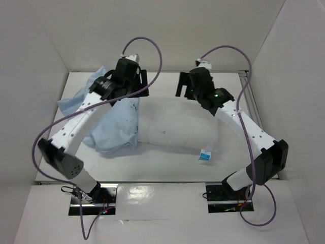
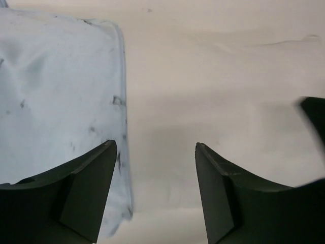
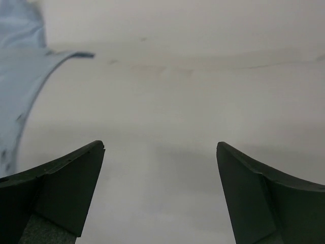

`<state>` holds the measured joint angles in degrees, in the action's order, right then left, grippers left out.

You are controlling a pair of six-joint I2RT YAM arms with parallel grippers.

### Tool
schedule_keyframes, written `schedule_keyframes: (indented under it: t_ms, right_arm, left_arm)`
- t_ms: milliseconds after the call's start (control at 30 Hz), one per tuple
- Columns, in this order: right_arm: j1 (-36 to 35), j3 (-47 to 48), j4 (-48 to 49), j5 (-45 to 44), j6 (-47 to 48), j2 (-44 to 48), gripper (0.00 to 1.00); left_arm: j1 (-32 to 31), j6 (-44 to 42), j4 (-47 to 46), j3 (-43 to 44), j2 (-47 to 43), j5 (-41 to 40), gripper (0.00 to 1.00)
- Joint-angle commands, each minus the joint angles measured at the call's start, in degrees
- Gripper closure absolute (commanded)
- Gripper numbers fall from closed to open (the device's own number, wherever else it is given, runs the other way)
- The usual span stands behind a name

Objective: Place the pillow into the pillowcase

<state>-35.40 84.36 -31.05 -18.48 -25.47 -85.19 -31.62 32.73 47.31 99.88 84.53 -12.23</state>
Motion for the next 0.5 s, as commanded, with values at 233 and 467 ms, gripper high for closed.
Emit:
schedule_keyframes:
  t_ms: [233, 467]
  right_arm:
    - [25.1, -14.5, -1.7, 12.1, -1.8, 7.4, 0.0]
    - [27.0, -25.2, 2.8, 17.9, -2.3, 8.6, 0.0]
  left_arm:
    - [3.5, -3.5, 9.3, 18.6, 26.7, -13.2, 0.23]
    - [4.7, -5.7, 12.0, 21.8, 31.4, -14.9, 0.52]
